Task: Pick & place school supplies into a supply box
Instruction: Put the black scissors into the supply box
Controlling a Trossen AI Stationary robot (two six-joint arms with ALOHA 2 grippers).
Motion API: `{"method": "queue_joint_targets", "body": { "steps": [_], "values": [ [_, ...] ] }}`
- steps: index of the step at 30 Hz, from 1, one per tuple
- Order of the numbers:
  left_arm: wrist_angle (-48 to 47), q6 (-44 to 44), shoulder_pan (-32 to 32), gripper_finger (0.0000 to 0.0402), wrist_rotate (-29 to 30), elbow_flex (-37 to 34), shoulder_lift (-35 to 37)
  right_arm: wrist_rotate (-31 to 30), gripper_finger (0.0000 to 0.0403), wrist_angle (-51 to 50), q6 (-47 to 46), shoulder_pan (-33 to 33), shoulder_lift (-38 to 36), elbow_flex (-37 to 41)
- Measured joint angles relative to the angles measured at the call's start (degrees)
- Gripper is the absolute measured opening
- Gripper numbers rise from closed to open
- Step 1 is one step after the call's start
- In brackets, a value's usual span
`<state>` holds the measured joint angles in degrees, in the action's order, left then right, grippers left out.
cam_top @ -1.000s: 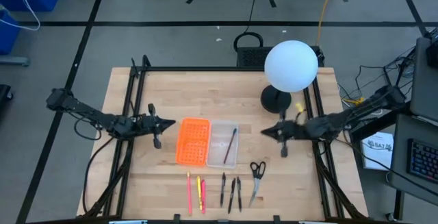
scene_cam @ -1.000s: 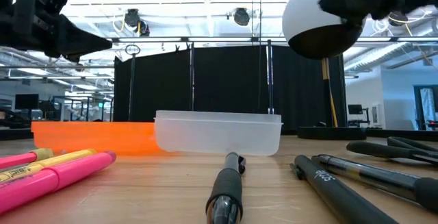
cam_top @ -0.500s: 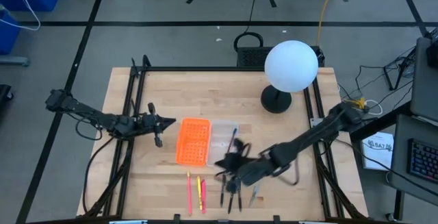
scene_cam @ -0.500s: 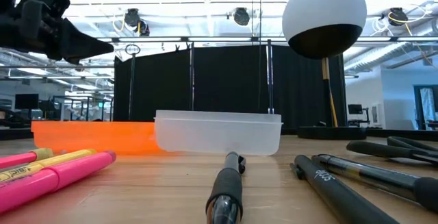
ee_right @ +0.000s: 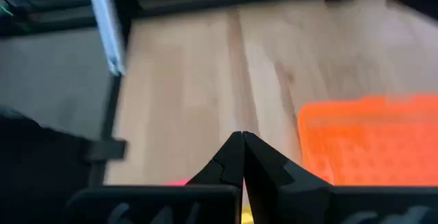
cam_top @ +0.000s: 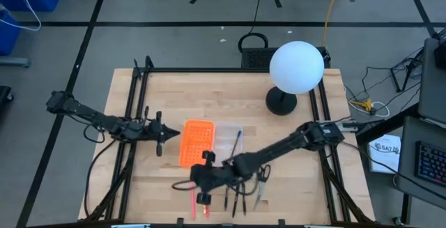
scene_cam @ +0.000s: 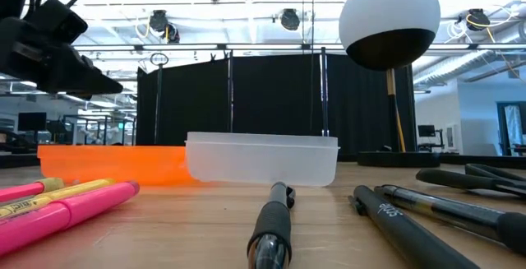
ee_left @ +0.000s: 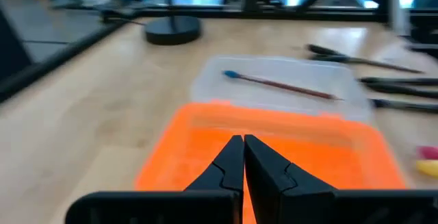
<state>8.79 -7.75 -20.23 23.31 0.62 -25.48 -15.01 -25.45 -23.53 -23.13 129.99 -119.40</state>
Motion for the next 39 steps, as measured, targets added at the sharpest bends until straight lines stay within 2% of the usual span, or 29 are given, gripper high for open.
{"method": "queue_joint_targets", "body": {
  "steps": [4,7,15,19,22,25,28,32,36,39],
  "values": [
    [2.04,-0.33,-0.02,0.0021,-4.05,0.00,0.05,5.07,0.0000,-7.92,-0.08,3.83,1.09,-1.66],
    [2.72,-0.31,-0.02,0.0021,-5.29,0.00,0.06,8.72,0.0000,-11.89,3.45,6.80,0.90,-1.83],
    [4.82,3.74,0.02,0.0021,-4.95,0.00,0.05,19.14,0.0000,-11.47,11.52,11.49,0.88,-1.83],
    [6.66,7.71,0.02,0.0021,-2.52,0.02,0.05,19.71,0.0000,-10.16,15.13,12.50,0.94,-1.83],
    [6.50,9.34,0.02,0.0021,-1.39,0.02,0.07,19.80,0.0000,-11.04,20.15,11.22,0.90,-1.83],
    [6.52,9.44,0.02,0.0021,-0.21,0.02,0.07,18.08,0.0000,-11.43,20.94,9.86,0.92,-1.83],
    [6.71,9.35,0.02,0.0021,0.77,0.02,0.07,14.56,0.0000,-11.66,18.48,8.94,0.82,-1.83],
    [6.94,8.38,0.02,0.0021,0.76,0.02,0.07,12.46,0.0000,-17.45,12.62,6.53,-0.71,-1.79],
    [6.72,6.05,0.02,0.0021,0.77,0.02,0.05,7.53,0.0000,-30.08,-1.09,2.95,-2.44,-1.79],
    [6.35,5.88,0.02,0.0021,0.76,0.02,0.05,1.02,0.0000,-40.23,-13.96,0.23,-3.10,-1.74]
  ]
}}
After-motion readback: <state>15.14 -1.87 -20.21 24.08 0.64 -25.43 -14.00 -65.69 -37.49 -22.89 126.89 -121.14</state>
